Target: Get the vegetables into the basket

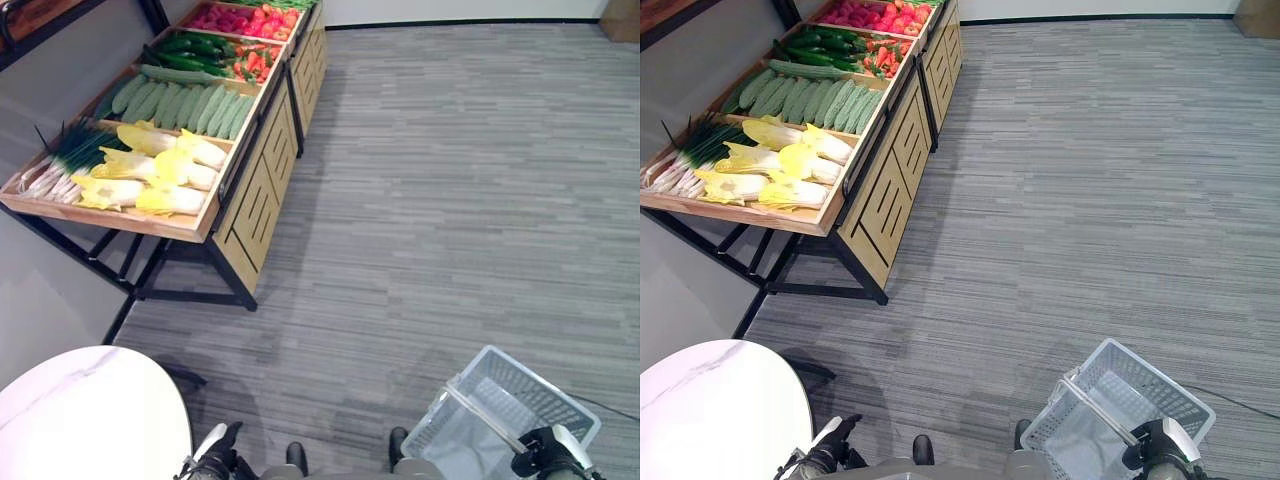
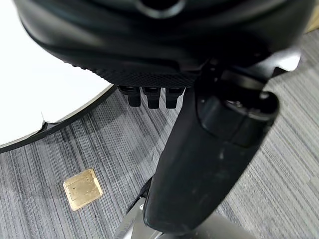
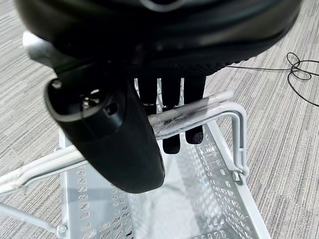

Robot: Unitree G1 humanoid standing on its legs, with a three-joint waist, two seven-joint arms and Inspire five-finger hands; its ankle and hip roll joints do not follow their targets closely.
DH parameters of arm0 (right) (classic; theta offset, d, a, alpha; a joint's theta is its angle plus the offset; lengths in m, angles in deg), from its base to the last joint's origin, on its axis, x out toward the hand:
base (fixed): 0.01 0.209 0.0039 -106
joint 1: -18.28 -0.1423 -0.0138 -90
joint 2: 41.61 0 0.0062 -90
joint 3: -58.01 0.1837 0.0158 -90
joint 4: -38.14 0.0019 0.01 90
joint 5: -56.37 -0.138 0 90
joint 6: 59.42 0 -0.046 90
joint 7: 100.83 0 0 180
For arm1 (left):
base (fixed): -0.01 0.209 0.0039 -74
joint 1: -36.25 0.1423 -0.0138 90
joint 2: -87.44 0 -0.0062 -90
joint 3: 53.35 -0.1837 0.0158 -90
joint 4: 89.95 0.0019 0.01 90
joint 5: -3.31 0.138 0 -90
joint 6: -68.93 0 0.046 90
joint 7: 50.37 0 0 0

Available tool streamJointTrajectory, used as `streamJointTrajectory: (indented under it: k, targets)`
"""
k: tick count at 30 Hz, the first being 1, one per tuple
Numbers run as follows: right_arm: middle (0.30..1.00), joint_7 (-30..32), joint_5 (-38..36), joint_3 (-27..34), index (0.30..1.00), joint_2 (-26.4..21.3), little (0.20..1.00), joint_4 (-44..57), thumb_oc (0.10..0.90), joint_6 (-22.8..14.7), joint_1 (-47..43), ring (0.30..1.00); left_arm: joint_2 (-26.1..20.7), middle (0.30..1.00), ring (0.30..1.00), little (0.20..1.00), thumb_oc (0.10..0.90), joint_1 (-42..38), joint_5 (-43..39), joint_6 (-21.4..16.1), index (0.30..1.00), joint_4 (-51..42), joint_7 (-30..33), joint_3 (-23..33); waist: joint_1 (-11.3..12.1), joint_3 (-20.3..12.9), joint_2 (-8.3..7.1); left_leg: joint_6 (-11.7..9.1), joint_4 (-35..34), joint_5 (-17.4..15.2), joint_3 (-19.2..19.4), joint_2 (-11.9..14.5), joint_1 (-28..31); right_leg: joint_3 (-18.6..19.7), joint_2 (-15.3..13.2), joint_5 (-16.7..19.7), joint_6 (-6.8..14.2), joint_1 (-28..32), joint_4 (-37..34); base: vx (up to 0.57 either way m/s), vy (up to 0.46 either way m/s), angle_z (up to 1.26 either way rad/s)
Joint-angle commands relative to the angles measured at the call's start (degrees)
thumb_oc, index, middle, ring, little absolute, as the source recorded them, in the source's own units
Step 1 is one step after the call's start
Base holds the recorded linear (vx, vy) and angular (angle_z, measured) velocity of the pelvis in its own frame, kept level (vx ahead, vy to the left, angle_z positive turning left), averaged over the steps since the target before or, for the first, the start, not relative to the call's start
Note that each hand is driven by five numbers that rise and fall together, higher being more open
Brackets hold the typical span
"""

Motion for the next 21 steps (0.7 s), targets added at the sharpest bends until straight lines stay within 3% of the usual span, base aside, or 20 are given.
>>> streamJointTrajectory:
  k: [1,6,8,9,10,15,20,21]
  targets:
    - [0.300,2.4,-0.6,-0.6,0.300,-1.4,0.300,3.1,0.400,-1.9,-2.8,0.300,-2.9,1.000,1.000,1.000,0.900,-2.7,-0.8,-0.2,1.000,1.8,1.7,2.8,1.1,1.7,-4.65,-2.1,1.4,0.7,-3.8,0.6,-0.7,1.3,-0.9,-3.9,0.4,-0.9,5.3,0.00,-0.114,0.22]
    - [0.300,2.5,-0.3,-1.4,0.300,-3.7,0.300,6.2,0.400,-2.6,-4.0,0.300,-2.4,1.000,1.000,1.000,0.900,-2.3,0.6,0.3,1.000,3.4,1.1,2.4,1.7,3.6,-4.88,-3.0,9.4,1.0,-6.6,0.7,-5.4,0.3,0.1,-5.2,-1.2,-0.6,5.7,0.01,-0.150,0.18]
    - [0.300,2.5,-0.6,-1.9,0.300,-5.1,0.300,8.4,0.400,-2.9,-5.4,0.300,-1.9,1.000,1.000,1.000,0.900,-1.6,0.4,0.3,1.000,3.6,0.9,2.3,3.0,4.6,-4.71,-2.5,11.8,1.1,-12.0,-2.8,-7.3,1.2,0.2,-5.6,-1.4,0.0,5.6,0.05,-0.057,0.31]
    - [0.300,2.5,-0.6,-1.9,0.300,-5.1,0.300,8.4,0.400,-2.9,-5.5,0.300,-1.9,1.000,1.000,1.000,0.900,-1.6,0.4,0.3,1.000,3.6,0.9,2.3,2.9,4.5,-4.74,-2.5,11.7,1.3,-12.1,-2.9,-7.4,1.1,0.2,-5.5,-1.4,-0.1,5.5,0.11,-0.027,-0.11]
    - [0.300,2.5,-0.3,-2.5,0.300,-5.8,0.300,9.7,0.400,-3.1,-6.7,0.300,-1.7,1.000,1.000,1.000,0.900,-1.0,0.3,0.1,1.000,4.2,0.9,2.5,3.7,4.3,-4.92,-1.5,8.4,0.9,-14.1,-4.6,-11.1,1.8,0.1,-6.0,-1.1,0.2,5.2,0.14,0.000,-0.16]
    - [0.300,2.9,0.2,-3.3,0.300,-6.1,0.300,11.0,0.400,-2.9,-7.5,0.300,-1.2,1.000,1.000,1.000,0.900,0.3,1.6,0.0,1.000,4.6,0.3,0.9,5.5,3.5,-4.09,-1.9,0.4,7.5,-12.4,-2.6,-16.2,3.0,0.9,-8.4,-0.8,3.3,5.1,0.21,0.062,0.18]
    - [0.300,2.1,1.7,-4.7,0.300,-5.5,0.300,14.0,0.400,-2.8,-7.5,0.300,-1.4,1.000,1.000,1.000,0.900,1.2,2.4,0.1,1.000,4.7,0.0,1.5,7.1,2.5,-4.09,-1.6,-0.3,8.5,-12.0,-2.6,-15.2,6.7,1.0,-10.6,-0.1,6.9,5.4,0.27,0.167,-0.19]
    - [0.300,2.1,2.5,-4.7,0.300,-4.9,0.300,14.4,0.400,-2.7,-7.0,0.300,-1.5,1.000,1.000,1.000,0.900,1.4,2.9,0.2,1.000,5.0,0.1,1.5,7.2,1.6,-4.47,-1.2,0.4,8.6,-11.5,-3.0,-14.7,7.1,-0.3,-10.6,0.7,8.1,5.6,0.18,0.164,-0.83]
